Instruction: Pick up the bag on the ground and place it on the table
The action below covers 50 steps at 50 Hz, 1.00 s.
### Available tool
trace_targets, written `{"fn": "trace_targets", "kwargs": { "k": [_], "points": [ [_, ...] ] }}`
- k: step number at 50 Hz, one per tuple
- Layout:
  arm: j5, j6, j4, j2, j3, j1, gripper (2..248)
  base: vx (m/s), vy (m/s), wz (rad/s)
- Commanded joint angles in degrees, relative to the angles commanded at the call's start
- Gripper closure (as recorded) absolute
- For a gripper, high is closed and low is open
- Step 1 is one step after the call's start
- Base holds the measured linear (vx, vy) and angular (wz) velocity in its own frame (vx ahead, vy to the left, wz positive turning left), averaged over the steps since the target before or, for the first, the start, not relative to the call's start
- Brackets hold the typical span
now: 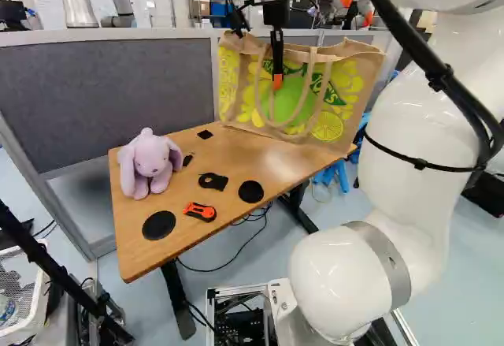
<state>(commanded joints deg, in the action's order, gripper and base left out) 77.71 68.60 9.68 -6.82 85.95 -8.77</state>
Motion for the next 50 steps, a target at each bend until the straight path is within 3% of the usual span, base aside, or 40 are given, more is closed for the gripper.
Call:
{"fn": "trace_targets", "kwargs": {
  "k": [26,50],
  "points": [
    [-1.30,0.00,0.00,-3.25,-1.23,-1.12,217,0.000,0.000,0.000],
    [-5.53,0.00,0.00,-6.82,-1.99,-2.08,217,0.000,0.000,0.000]
  ]
}}
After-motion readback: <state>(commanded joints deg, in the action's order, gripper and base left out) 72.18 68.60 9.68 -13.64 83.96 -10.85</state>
